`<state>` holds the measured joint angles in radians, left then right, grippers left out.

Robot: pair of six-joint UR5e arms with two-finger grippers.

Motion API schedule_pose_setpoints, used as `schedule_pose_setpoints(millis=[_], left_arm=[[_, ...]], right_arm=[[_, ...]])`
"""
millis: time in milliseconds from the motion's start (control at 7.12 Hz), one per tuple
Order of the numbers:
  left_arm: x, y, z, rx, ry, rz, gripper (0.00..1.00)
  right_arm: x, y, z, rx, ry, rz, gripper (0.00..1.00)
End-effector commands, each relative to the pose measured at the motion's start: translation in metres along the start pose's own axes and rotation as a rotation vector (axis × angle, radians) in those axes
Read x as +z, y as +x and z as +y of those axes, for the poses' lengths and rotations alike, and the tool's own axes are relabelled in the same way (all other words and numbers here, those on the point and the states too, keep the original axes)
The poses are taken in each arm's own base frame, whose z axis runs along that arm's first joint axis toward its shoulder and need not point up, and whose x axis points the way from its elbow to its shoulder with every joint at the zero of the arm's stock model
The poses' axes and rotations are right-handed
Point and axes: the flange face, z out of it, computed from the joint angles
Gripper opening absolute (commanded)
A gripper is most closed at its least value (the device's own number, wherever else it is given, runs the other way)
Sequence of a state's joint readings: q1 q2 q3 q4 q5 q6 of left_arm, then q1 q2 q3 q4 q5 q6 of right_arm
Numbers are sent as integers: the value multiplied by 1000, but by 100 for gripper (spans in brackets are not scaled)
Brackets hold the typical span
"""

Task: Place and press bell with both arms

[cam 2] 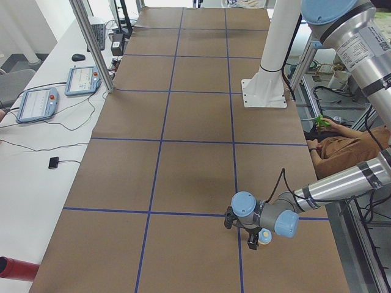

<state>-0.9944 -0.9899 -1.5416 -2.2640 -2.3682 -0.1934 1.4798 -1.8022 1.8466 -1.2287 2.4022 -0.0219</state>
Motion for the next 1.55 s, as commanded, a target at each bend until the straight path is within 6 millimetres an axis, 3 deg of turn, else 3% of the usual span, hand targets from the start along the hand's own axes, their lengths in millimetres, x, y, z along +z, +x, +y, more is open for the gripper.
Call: schedule_pose_setpoints(millis=[0,702,1405], left_arm=[[7,2,0,17,-28,-1,100],[23,13,-10,34,-86,-11,100],[30,10,-6,35,-111,-14,100]], right_arm=[[3,-2,0,-3,-6,-4,100],[9,-3,0,-7,-19,-10,100],[11,-2,1,-6,-22,-10,100]])
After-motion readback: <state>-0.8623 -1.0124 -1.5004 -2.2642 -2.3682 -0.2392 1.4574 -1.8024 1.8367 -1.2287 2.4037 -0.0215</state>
